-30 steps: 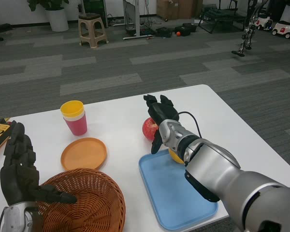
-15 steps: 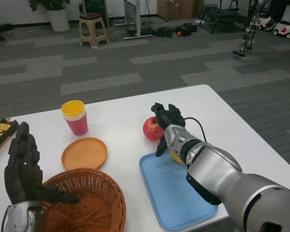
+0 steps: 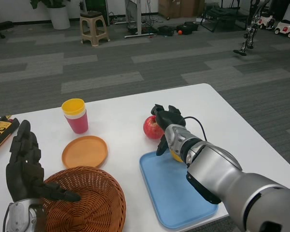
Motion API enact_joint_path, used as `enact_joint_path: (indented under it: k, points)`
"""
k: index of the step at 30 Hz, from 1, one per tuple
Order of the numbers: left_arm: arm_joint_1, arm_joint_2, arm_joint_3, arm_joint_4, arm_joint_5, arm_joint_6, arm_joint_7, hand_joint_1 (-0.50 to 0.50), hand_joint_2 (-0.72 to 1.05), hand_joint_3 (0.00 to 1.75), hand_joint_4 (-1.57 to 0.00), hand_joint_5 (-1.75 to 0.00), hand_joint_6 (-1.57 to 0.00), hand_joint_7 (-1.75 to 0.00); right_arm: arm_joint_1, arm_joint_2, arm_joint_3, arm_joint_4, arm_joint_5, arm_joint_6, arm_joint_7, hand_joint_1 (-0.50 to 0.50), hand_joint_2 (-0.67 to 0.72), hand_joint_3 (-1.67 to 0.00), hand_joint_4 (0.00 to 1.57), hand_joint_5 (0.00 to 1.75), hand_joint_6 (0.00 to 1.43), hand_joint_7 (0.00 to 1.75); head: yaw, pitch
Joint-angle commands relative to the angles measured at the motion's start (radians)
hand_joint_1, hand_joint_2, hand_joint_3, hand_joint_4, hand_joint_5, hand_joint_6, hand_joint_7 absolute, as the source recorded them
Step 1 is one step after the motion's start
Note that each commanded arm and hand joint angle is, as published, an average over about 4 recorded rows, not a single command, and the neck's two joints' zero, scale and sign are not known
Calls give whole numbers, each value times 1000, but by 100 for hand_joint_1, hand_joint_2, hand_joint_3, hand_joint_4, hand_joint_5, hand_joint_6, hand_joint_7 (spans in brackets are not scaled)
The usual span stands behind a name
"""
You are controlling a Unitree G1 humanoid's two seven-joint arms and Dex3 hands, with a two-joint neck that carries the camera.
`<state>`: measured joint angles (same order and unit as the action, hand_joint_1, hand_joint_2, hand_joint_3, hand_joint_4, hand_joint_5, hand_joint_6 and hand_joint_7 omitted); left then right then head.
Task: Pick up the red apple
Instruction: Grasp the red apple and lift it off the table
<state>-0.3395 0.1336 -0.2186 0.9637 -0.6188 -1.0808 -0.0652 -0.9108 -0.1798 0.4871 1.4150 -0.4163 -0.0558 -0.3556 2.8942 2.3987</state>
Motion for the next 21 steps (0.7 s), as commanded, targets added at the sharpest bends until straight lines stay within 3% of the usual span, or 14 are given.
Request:
enact_joint_path:
  k: [1,21]
  points:
    - [8,1,-4,-3,-1,4,-4,-50,-72,9,0,0,-29,-2,6,5,5,2,-3,7,4,-25,-22,-8,0,0,0,84,1,3]
    - [13,1,9,-4,-2,3,-7,-50,-70,9,0,0,-29,0,12,14,15,-6,-11,-4,14,-25,-22,-8,0,10,0,86,24,10]
